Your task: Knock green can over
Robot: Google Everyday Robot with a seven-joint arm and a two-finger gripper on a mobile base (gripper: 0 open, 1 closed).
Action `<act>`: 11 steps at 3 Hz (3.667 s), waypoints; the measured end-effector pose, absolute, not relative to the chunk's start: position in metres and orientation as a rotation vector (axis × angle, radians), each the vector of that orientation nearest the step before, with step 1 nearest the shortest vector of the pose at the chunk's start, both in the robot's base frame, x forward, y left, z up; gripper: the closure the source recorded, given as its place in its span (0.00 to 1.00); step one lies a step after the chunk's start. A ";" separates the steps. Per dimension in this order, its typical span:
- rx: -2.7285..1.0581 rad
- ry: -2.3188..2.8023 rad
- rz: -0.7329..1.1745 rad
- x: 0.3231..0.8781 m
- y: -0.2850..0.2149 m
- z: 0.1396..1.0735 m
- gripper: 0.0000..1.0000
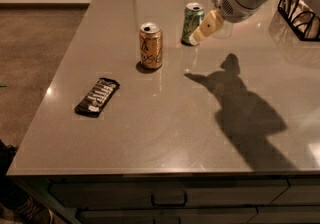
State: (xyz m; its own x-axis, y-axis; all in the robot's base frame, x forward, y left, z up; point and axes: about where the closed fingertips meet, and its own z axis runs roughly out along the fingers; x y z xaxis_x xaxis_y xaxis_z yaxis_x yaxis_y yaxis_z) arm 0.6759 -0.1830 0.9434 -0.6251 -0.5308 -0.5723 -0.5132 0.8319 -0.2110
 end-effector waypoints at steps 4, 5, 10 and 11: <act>-0.480 2.311 0.176 0.794 -0.142 0.914 0.03; -0.471 2.300 0.194 0.805 -0.135 0.912 0.16; -0.778 2.354 0.159 0.733 -0.160 0.941 1.00; -1.030 2.388 0.123 0.708 -0.168 0.938 1.00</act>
Offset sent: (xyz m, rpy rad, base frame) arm 0.0999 0.0250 -0.0280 0.2557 -0.0583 -0.1647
